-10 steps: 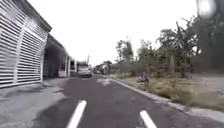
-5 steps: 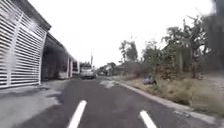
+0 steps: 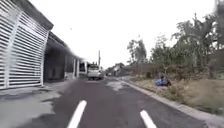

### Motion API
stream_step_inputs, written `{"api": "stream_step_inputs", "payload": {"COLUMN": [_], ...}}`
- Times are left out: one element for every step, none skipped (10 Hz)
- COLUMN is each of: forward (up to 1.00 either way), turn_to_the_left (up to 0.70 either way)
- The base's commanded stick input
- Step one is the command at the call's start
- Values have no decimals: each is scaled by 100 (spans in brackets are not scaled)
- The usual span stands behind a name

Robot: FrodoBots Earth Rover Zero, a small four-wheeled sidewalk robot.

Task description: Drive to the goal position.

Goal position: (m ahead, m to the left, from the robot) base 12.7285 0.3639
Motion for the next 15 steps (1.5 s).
{"api": "stream_step_inputs", "payload": {"forward": [100, 100, 100, 100, 100, 100, 100, 100, 100, 100, 100, 100, 100, 100, 100], "turn_to_the_left": [4, 2, -14, -35, -40, -40, -25, 7, 5, 1, 0, 2, 0, 0, 0]}}
